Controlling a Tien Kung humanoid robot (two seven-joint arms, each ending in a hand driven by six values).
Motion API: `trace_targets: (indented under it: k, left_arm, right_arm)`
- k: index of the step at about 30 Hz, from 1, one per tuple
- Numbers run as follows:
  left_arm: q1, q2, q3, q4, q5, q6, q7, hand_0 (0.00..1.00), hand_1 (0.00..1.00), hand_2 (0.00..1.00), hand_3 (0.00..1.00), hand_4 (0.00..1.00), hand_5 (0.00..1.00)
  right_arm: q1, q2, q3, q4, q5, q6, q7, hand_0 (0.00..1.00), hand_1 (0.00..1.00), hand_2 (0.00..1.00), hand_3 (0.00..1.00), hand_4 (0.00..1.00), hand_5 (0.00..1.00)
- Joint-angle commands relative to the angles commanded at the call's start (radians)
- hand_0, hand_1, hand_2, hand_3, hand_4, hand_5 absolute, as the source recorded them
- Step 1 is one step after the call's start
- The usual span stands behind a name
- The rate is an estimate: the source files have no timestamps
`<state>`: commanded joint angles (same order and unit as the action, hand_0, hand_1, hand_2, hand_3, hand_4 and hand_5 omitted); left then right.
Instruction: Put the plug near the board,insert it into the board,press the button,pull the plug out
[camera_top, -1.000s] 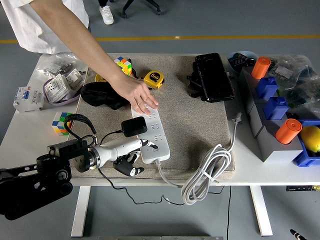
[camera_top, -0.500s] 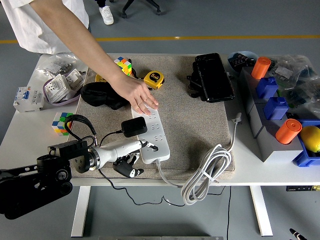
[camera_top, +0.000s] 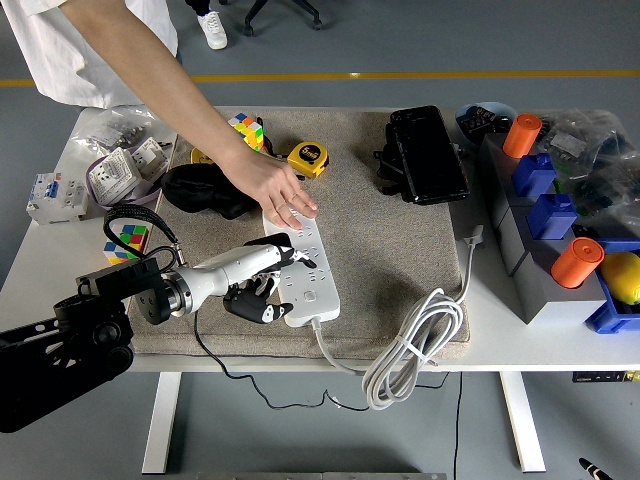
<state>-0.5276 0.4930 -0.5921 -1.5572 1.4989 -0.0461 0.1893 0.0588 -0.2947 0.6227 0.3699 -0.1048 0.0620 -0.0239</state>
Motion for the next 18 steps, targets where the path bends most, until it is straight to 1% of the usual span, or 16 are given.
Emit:
trace_targets:
  k: [1,4,6,7,10,12,13,18]
  left_arm:
    - [0.011,0.0,-0.022,-0.006,-0.016,0.011,-0.018,0.083,0.075,0.184,0.832,0.595,0.002]
    - [0.033,-0.002,-0.069,-0.007,-0.06,0.04,-0.058,0.083,0.075,0.184,0.832,0.595,0.002]
    - [0.053,-0.008,-0.105,0.009,-0.111,0.083,-0.109,0.083,0.075,0.184,0.832,0.595,0.002]
    - [0.062,-0.013,-0.122,0.021,-0.138,0.099,-0.13,0.246,0.345,0.477,0.83,0.869,0.2]
    - [0.079,-0.033,-0.154,0.056,-0.193,0.134,-0.165,0.246,0.345,0.477,0.83,0.869,0.2]
    - [0.09,-0.044,-0.167,0.072,-0.21,0.158,-0.184,0.246,0.345,0.477,0.83,0.869,0.2]
    - [0.097,-0.052,-0.172,0.08,-0.214,0.174,-0.2,0.428,0.591,0.584,0.719,0.931,0.351]
    - [0.122,-0.079,-0.173,0.103,-0.255,0.237,-0.256,0.428,0.591,0.584,0.719,0.931,0.351]
  right_arm:
    - [0.001,0.0,-0.002,-0.001,0.001,0.0,0.0,0.654,0.703,0.71,0.633,0.924,0.523]
    - [0.002,0.001,-0.002,-0.002,0.001,0.0,0.0,0.654,0.703,0.71,0.633,0.924,0.523]
    - [0.002,0.001,-0.004,-0.002,0.002,0.001,-0.001,0.654,0.703,0.71,0.633,0.924,0.523]
    - [0.003,0.001,-0.005,-0.002,0.002,0.0,0.0,0.655,0.703,0.71,0.633,0.924,0.523]
    - [0.005,0.001,-0.006,-0.002,0.001,0.0,-0.001,0.655,0.703,0.71,0.633,0.924,0.523]
    - [0.006,0.001,-0.008,-0.001,0.001,0.0,0.0,0.655,0.703,0.71,0.633,0.924,0.523]
    - [0.008,0.0,-0.009,-0.001,0.001,0.0,0.0,0.655,0.703,0.71,0.633,0.925,0.523]
    - [0.013,0.0,-0.019,0.0,0.0,0.0,0.0,0.655,0.703,0.71,0.633,0.925,0.523]
